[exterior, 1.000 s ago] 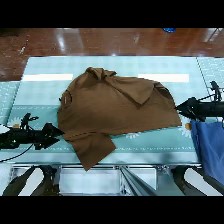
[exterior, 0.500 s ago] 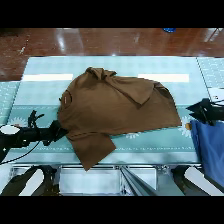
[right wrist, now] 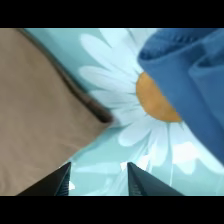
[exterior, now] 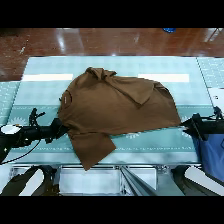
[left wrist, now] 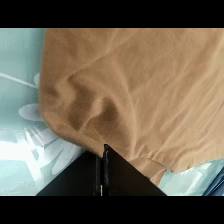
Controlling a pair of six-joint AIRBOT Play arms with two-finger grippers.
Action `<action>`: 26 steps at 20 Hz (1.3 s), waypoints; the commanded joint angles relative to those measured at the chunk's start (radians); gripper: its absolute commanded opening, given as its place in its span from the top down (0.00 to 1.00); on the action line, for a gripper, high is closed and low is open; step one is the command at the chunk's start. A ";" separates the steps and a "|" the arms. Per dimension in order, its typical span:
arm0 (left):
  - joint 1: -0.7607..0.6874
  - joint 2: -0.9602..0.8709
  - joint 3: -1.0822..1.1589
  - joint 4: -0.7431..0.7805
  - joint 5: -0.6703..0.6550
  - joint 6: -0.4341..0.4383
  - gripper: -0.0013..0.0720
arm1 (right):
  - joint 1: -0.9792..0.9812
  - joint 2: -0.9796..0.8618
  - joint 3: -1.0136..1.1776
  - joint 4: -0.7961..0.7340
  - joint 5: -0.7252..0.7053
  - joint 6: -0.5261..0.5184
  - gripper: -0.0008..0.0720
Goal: Fold the shirts.
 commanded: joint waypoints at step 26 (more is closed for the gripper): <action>0.163 0.019 1.630 0.021 -0.200 -0.065 0.96 | 0.398 0.140 1.535 0.122 0.155 0.110 0.96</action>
